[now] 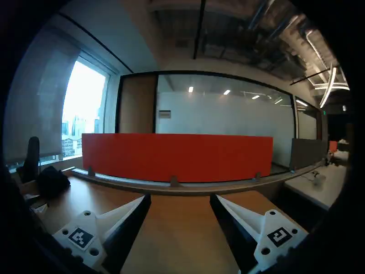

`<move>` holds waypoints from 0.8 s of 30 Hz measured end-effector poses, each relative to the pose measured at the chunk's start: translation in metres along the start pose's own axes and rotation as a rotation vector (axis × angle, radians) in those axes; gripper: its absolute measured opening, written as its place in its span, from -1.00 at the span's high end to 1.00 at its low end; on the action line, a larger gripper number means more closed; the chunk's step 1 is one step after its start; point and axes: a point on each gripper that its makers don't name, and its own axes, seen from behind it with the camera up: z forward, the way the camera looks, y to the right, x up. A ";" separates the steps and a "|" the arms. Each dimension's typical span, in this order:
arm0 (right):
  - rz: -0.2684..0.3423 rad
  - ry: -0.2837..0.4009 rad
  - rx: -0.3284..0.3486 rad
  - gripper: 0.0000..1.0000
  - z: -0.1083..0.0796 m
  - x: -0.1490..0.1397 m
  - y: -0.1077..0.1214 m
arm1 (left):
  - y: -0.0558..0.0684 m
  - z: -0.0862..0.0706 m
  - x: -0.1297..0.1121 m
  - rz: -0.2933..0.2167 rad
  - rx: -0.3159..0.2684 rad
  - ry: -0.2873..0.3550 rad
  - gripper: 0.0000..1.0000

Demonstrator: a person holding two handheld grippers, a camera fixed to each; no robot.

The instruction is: Fold towel

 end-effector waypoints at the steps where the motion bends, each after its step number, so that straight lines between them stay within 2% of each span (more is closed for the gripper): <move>1: 0.000 -0.001 -0.001 -1.00 0.000 -0.001 0.001 | 0.000 0.000 0.000 0.000 0.001 0.000 -0.85; 12: -0.005 0.000 -0.012 -1.00 0.003 -0.003 0.007 | 0.000 -0.001 0.000 -0.001 0.002 0.000 -0.85; 24: -0.027 0.015 -0.038 -1.00 0.001 -0.006 0.028 | 0.000 0.000 -0.002 0.000 0.002 0.000 -0.85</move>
